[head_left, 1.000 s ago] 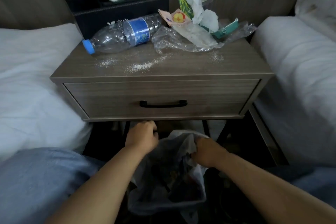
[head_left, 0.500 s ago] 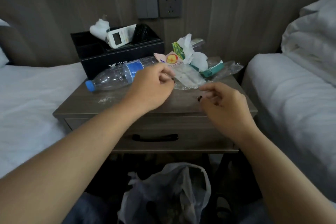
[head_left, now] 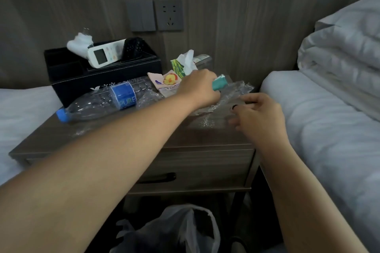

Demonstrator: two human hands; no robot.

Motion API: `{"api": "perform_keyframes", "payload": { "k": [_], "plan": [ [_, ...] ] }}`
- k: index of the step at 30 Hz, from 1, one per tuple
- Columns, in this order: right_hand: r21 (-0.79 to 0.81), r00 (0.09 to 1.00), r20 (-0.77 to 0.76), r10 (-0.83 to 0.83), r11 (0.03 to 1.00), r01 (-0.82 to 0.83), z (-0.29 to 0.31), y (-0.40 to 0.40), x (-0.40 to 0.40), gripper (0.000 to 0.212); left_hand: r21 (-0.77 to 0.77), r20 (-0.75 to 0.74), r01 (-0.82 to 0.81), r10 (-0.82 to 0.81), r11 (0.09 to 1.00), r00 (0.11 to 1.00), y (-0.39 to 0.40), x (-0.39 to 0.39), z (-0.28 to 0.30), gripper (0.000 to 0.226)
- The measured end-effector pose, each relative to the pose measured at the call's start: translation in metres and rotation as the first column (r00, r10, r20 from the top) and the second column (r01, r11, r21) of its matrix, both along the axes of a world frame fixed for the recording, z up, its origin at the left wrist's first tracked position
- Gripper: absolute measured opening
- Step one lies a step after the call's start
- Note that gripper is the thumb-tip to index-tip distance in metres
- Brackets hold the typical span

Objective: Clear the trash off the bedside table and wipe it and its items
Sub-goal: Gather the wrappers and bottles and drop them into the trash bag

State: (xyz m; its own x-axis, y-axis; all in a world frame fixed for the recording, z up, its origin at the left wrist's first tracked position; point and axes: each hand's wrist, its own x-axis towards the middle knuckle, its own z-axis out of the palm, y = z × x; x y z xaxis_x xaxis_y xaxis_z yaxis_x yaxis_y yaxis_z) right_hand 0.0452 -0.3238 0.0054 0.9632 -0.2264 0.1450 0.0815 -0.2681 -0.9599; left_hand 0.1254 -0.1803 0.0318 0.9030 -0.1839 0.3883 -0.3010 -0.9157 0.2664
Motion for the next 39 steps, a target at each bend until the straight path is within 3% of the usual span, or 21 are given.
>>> {"api": "perform_keyframes", "payload": {
  "k": [4, 8, 12, 15, 18, 21, 24, 28, 31, 33, 39],
  "plan": [
    [0.075, 0.998, -0.032, 0.054, 0.996, -0.051, 0.001, 0.001, 0.014, 0.022, -0.225, 0.092, -0.021, 0.042, 0.974, 0.995, 0.022, -0.009, 0.014, 0.019],
    [0.175, 0.99, -0.068, 0.125, 0.978, -0.111, 0.002, 0.016, 0.021, 0.036, -0.348, 0.185, 0.065, 0.001, 0.935, 0.983, 0.043, -0.037, 0.027, 0.018],
    [0.037, 0.989, 0.053, 0.14, 0.989, -0.142, 0.003, 0.034, 0.02, 0.072, -0.487, 0.215, 0.151, -0.049, 0.86, 0.975, 0.058, -0.065, 0.031, 0.01],
    [-0.016, 0.97, 0.132, 0.203, 0.979, -0.203, 0.002, 0.049, 0.019, 0.084, -0.536, 0.222, 0.213, -0.108, 0.817, 0.969, 0.069, -0.085, 0.026, 0.012],
    [-0.126, 0.948, 0.213, 0.236, 0.969, -0.213, 0.003, 0.061, 0.019, 0.08, -0.545, 0.208, 0.25, -0.16, 0.8, 0.965, 0.082, -0.101, 0.019, 0.026],
    [-0.078, 0.93, 0.295, 0.217, 0.976, -0.203, 0.005, 0.073, 0.018, 0.063, -0.555, 0.186, 0.237, -0.159, 0.798, 0.97, 0.097, -0.116, 0.014, 0.025],
    [0.089, 0.906, 0.356, 0.23, 0.956, -0.278, 0.009, 0.084, 0.012, 0.048, -0.556, 0.17, 0.208, -0.135, 0.805, 0.976, 0.11, -0.135, 0.006, 0.031],
    [0.404, 0.873, 0.402, 0.277, 0.802, -0.441, 0.013, 0.093, -0.007, 0.044, -0.647, 0.177, 0.185, -0.089, 0.74, 0.98, 0.12, -0.17, -0.016, 0.05],
    [0.354, 0.879, 0.37, 0.301, 0.829, -0.433, 0.008, 0.097, -0.025, 0.035, -0.738, 0.156, 0.137, -0.031, 0.661, 0.987, 0.127, -0.184, -0.029, 0.051],
    [0.273, 0.879, 0.352, 0.322, 0.862, -0.426, 0.002, 0.1, -0.036, 0.029, -0.808, 0.089, 0.072, 0.0, 0.585, 0.996, 0.133, -0.183, -0.029, 0.038],
    [0.173, 0.854, 0.355, 0.38, 0.871, -0.46, -0.011, 0.105, -0.055, 0.058, -0.851, -0.057, -0.036, -0.025, 0.523, 0.998, 0.136, -0.177, -0.033, 0.027]
  ]
}}
